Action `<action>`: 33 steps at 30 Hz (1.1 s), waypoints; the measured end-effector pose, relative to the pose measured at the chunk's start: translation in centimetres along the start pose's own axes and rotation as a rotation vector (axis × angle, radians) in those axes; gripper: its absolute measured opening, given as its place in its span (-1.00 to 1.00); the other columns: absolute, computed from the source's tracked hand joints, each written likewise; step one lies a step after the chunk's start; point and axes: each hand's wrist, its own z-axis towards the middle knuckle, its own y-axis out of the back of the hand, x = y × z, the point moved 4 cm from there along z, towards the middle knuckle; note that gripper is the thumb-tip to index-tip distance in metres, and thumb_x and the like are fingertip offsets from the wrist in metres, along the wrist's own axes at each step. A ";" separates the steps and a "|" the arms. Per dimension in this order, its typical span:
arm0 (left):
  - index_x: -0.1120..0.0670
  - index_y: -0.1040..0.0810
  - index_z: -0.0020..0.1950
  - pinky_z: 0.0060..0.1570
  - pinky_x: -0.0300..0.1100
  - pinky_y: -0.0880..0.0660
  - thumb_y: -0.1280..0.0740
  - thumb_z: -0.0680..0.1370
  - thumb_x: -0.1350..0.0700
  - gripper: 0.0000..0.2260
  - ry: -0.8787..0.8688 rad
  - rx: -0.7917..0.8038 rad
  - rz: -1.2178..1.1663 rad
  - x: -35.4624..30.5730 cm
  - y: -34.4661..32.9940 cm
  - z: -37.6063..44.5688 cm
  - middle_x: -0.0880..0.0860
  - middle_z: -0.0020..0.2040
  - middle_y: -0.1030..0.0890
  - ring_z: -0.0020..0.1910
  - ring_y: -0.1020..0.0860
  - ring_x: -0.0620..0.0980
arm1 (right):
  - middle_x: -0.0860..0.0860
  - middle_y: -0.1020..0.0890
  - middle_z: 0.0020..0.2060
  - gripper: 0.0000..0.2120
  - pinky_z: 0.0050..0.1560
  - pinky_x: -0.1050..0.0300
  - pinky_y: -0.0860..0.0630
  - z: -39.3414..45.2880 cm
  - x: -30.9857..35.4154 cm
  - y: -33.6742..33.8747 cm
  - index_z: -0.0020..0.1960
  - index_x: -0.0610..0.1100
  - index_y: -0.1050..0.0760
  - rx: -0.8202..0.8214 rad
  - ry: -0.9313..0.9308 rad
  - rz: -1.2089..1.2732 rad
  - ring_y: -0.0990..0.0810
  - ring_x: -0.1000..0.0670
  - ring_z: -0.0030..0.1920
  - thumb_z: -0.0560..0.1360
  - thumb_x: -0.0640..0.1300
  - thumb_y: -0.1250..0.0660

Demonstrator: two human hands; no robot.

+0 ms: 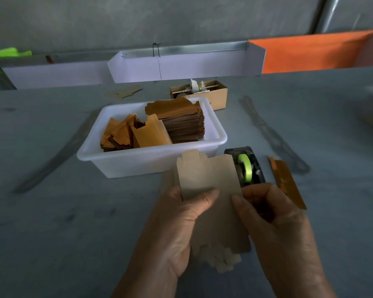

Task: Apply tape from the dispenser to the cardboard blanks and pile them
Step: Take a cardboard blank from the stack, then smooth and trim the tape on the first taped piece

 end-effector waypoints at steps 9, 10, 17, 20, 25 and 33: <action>0.12 -0.69 -0.16 -0.10 0.18 -0.61 -0.48 0.39 0.22 -0.93 -0.104 -0.199 0.035 0.0 -0.7 -0.5 0.17 -0.23 -0.70 -0.17 -0.67 0.22 | 0.09 -0.50 -0.25 -0.85 -0.29 0.58 -0.35 -1.9 2.6 -1.1 -0.04 -0.11 -0.59 -0.159 0.584 -0.509 -0.42 0.17 -0.35 0.41 -0.12 -0.37; 0.11 -0.69 -0.17 -0.15 0.13 -0.62 -0.46 0.40 0.22 -0.95 -0.095 -0.174 0.021 -0.1 -1.0 -0.7 0.19 -0.22 -0.69 -0.17 -0.66 0.24 | 0.07 -0.52 -0.22 -0.78 -0.32 0.50 -0.41 -2.1 2.5 -1.4 0.05 -0.11 -0.60 -0.134 0.585 -0.517 -0.45 0.17 -0.38 0.42 -0.10 -0.35; 0.19 -0.66 -0.13 -0.23 -0.10 -0.59 -0.38 0.49 0.18 -0.90 -0.019 0.026 -0.040 0.2 -1.6 -1.0 0.31 -0.08 -0.65 -0.19 -0.65 0.13 | 0.04 -0.55 -0.18 -0.52 -0.39 0.32 -0.49 -3.0 2.4 -2.1 0.27 -0.14 -0.52 0.037 0.561 -0.467 -0.50 0.11 -0.32 0.42 0.04 -0.25; 0.19 -0.66 -0.02 -0.20 -0.12 -0.62 -0.35 0.50 0.03 -0.76 0.010 0.137 -0.191 -0.1 -1.3 -1.3 0.30 -0.02 -0.65 -0.12 -0.66 0.08 | 0.04 -0.52 -0.19 -0.49 -0.27 0.45 -0.47 -2.9 2.4 -1.8 0.31 -0.19 -0.47 0.105 0.543 -0.444 -0.49 0.17 -0.29 0.42 -0.01 -0.24; 0.05 -0.69 -0.04 -0.14 -0.05 -0.58 -0.38 0.48 0.12 -0.88 -0.095 0.111 0.013 0.0 -0.3 -1.0 0.14 -0.10 -0.70 -0.12 -0.67 0.07 | 0.13 -0.59 -0.19 -0.59 -0.25 0.43 -0.51 -2.4 2.3 -1.0 0.27 -0.01 -0.49 0.143 0.431 -0.283 -0.61 0.18 -0.25 0.42 -0.10 -0.37; 0.01 -0.68 0.03 0.15 -0.01 -0.50 -0.37 0.38 0.05 -0.75 -0.029 0.276 0.146 0.1 -0.5 -1.5 0.07 -0.02 -0.70 0.04 -0.65 0.02 | 0.00 -0.67 -0.30 -0.75 -0.19 0.16 -0.53 -0.3 1.4 -0.2 -0.18 0.02 -0.64 0.225 -0.156 0.192 -0.64 0.06 -0.25 0.20 0.08 -0.37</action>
